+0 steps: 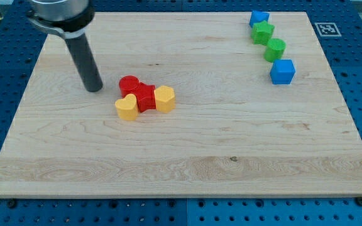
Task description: Move the red circle towards the center right
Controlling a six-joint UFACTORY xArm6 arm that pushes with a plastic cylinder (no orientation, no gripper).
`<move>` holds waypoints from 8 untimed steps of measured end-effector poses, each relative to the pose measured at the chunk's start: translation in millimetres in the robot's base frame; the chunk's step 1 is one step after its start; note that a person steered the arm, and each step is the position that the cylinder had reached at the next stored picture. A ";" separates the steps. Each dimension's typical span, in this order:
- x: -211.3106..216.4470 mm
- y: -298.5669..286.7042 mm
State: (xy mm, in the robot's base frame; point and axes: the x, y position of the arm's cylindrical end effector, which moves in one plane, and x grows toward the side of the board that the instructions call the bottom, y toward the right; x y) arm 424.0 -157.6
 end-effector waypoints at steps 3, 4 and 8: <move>6.8 67.4; 11.5 73.8; -2.1 158.3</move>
State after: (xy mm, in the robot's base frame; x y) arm 421.9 0.8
